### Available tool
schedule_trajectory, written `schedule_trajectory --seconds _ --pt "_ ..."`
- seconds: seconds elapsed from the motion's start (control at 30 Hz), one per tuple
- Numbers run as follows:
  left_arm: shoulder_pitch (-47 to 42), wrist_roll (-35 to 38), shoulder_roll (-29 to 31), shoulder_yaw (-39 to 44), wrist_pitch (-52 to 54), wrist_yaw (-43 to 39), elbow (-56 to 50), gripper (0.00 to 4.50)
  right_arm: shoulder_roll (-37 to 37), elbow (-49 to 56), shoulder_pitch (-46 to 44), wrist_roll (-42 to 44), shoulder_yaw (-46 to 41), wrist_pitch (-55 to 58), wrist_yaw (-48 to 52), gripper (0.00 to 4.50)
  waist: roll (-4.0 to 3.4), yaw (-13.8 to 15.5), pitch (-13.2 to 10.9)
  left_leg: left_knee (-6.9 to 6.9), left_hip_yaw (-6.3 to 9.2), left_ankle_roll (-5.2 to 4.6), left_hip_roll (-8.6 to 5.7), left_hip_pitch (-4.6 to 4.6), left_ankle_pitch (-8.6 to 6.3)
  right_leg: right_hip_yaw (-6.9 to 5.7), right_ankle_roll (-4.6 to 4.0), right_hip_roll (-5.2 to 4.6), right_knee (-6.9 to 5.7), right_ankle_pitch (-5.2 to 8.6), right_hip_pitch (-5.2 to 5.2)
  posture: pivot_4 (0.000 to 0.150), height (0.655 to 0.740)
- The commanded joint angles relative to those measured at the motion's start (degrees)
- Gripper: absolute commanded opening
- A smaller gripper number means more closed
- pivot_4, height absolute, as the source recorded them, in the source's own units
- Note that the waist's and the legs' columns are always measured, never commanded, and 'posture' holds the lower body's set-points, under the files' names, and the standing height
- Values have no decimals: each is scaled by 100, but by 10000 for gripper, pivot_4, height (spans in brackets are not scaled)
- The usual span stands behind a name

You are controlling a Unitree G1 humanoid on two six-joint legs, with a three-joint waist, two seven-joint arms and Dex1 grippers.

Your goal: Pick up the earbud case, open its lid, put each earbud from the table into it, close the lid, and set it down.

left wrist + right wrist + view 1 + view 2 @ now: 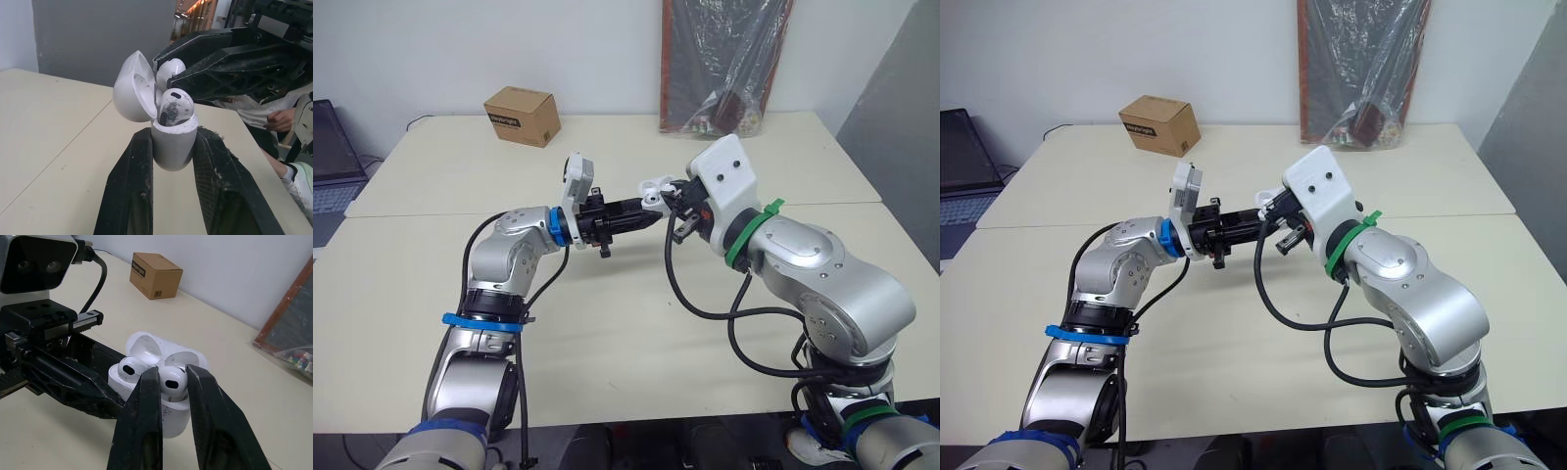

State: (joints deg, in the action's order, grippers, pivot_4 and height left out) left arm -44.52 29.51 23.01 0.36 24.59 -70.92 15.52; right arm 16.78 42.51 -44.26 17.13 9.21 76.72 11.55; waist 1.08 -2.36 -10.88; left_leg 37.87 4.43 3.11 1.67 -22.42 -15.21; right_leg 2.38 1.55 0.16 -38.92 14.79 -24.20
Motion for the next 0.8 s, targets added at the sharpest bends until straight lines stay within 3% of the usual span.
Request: schedule_trajectory --seconds 0.03,0.1,0.27,0.5,0.6,0.67,0.77,0.8 --pt "-109 317 42 186 -60 -145 -532 7753 -13 -41 15 0 12 -114 18 17550 0 -1 0 0 0 0 0 0 0 0 0 0 0 0 0 1500 7400" --pt "-74 299 70 165 -50 -162 -548 7753 -24 -53 41 -37 -68 -208 -8 23680 0 0 0 0 0 0 0 0 0 0 0 0 0 0 0 1500 7400" --pt "-21 258 117 159 -36 -193 -540 7753 -46 82 139 232 -555 -437 260 23680 0 1 0 0 0 0 0 -1 0 0 2 0 2 1 0 1500 7400" --pt "-13 169 186 120 -137 -315 -358 7753 -79 215 156 1518 -1779 -356 1171 23680 0 5 0 -2 0 0 0 -1 0 -1 1 0 3 1 0 1500 7400" --pt "10 126 284 80 -161 -463 -281 7753 127 -102 -112 2092 -2373 -127 1457 17604 -1 5 -1 -2 0 0 0 -1 0 0 1 0 3 1 1 1500 7400" --pt "69 125 388 42 -168 -620 -295 7753 324 -426 -381 2254 -2513 -69 1501 10757 -2 4 -2 -1 -3 0 0 0 0 2 1 0 3 0 1 1500 7400" --pt "158 185 541 -1 -96 -865 -369 7753 873 -920 -603 2229 -2236 -234 1740 321 -3 2 -2 -4 -3 -1 0 3 0 1 1 1 2 1 1 1500 7400" --pt "177 199 580 -18 -67 -939 -391 7753 1080 -1053 -612 2176 -2048 -365 1869 321 -3 -1 -2 -4 -2 -1 1 4 0 -1 -1 1 2 2 1 1500 7400"
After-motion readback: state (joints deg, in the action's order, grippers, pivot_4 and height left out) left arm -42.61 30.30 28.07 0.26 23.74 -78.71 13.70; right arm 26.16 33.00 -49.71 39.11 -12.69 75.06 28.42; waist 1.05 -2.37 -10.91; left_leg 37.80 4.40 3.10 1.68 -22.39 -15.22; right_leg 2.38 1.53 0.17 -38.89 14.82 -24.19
